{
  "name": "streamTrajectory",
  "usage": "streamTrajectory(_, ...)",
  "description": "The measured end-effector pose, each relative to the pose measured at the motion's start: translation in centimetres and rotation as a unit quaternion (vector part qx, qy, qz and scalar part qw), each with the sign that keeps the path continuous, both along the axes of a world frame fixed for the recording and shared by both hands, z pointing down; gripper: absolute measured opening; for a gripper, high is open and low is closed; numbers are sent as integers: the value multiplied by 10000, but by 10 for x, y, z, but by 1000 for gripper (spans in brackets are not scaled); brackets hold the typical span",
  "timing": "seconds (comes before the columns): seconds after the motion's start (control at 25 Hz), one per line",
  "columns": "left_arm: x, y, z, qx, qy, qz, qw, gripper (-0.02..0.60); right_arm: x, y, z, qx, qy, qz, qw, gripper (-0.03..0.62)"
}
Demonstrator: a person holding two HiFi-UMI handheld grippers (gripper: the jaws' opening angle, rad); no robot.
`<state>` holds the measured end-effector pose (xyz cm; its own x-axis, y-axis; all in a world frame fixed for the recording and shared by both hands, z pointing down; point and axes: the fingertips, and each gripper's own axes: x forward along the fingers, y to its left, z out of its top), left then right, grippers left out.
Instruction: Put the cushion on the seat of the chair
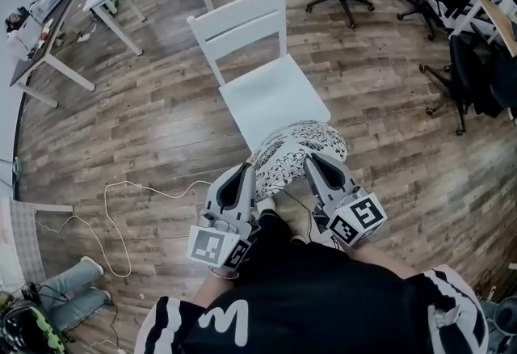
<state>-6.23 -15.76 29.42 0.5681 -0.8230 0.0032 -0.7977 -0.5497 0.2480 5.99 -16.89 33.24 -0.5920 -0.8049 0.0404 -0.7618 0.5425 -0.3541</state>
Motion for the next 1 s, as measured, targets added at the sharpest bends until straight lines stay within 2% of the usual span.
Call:
streamTrajectory(0.44,-31,-62,2,-33,-2,209,9998,6,-28,-59,2,-52,17,257,9997,35)
streamTrajectory(1.0,-34,-78,1,-36,4,358,9994,6,-32,-71,8,-129,133,302,9994,35)
